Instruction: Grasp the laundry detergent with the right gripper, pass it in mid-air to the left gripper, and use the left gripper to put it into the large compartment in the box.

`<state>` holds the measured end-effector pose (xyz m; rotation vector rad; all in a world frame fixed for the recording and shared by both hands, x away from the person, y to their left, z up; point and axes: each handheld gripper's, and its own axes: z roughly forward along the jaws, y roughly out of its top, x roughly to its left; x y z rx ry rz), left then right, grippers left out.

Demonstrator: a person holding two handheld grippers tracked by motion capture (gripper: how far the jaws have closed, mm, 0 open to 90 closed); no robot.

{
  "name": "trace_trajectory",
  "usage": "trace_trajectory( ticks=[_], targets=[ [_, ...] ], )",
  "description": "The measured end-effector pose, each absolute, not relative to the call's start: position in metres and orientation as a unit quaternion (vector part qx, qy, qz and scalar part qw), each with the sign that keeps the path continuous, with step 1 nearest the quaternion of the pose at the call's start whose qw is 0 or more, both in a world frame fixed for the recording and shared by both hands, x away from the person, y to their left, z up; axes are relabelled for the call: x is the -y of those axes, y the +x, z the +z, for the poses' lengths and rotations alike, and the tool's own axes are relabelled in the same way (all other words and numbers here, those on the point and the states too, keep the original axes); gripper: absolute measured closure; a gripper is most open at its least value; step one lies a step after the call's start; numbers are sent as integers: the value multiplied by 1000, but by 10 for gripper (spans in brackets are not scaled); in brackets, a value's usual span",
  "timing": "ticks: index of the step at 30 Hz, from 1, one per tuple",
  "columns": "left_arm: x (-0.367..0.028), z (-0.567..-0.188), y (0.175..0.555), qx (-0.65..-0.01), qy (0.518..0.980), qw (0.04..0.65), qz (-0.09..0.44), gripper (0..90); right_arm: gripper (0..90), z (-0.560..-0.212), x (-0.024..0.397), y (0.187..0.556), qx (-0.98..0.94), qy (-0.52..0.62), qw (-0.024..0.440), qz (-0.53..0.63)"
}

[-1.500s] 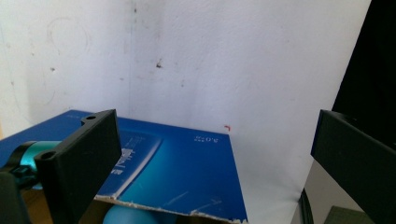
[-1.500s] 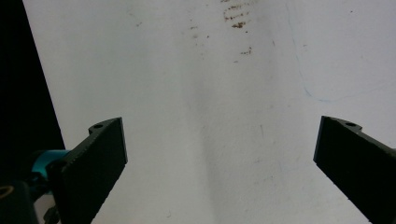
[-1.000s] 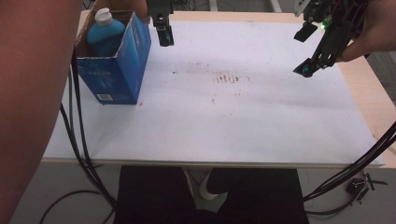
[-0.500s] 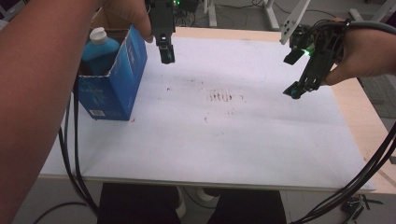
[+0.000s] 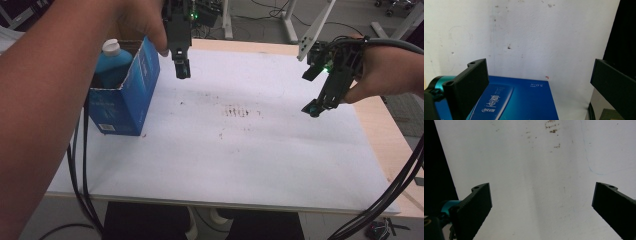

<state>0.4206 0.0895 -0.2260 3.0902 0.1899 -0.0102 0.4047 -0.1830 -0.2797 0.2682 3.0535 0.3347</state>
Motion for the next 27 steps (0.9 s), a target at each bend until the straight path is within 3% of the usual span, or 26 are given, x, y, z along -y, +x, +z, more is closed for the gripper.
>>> trace_trajectory(
  ticks=[27],
  targets=[
    [-90, -230, 422, -68, 997, 16, -18, 16, 19, -268, 183, 413, -994, 83, 34, 62]
  ],
)
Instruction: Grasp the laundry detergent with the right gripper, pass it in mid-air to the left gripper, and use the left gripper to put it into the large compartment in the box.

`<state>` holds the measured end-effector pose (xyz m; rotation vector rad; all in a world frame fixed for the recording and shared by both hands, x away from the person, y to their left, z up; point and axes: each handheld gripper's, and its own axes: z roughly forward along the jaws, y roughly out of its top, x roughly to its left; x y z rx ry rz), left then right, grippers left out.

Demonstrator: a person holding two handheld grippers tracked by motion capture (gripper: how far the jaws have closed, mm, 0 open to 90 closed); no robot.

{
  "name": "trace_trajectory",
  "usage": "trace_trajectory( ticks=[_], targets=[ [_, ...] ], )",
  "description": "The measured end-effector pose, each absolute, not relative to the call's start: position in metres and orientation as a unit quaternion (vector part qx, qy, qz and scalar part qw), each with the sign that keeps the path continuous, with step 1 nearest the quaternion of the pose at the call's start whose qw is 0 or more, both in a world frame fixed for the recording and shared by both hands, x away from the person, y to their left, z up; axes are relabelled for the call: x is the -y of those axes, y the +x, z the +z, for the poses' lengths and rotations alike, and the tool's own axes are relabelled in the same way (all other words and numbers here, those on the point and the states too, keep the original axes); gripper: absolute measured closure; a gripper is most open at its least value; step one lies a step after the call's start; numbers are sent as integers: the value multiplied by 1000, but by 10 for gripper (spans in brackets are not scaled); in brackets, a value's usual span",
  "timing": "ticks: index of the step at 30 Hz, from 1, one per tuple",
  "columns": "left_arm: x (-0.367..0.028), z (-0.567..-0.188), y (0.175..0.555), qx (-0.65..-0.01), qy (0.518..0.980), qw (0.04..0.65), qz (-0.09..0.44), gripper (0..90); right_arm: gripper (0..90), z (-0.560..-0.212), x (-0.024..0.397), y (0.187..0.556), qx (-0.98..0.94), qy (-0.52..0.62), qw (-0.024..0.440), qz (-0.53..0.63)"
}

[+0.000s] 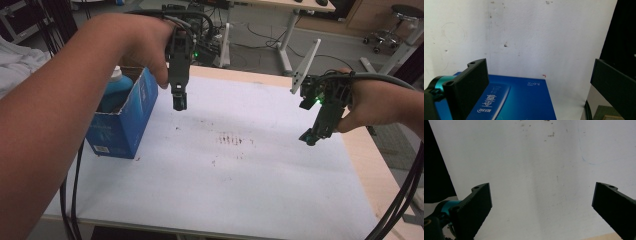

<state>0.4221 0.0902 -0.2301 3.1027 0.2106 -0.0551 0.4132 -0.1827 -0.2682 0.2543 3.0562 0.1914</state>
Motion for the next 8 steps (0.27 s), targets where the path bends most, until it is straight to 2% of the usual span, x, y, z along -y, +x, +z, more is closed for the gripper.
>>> trace_trajectory(
  ticks=[8],
  targets=[
    [-95, -229, 421, -73, 997, 21, -16, 16, 19, -265, 181, 416, -994, 80, 39, 64]
  ],
)
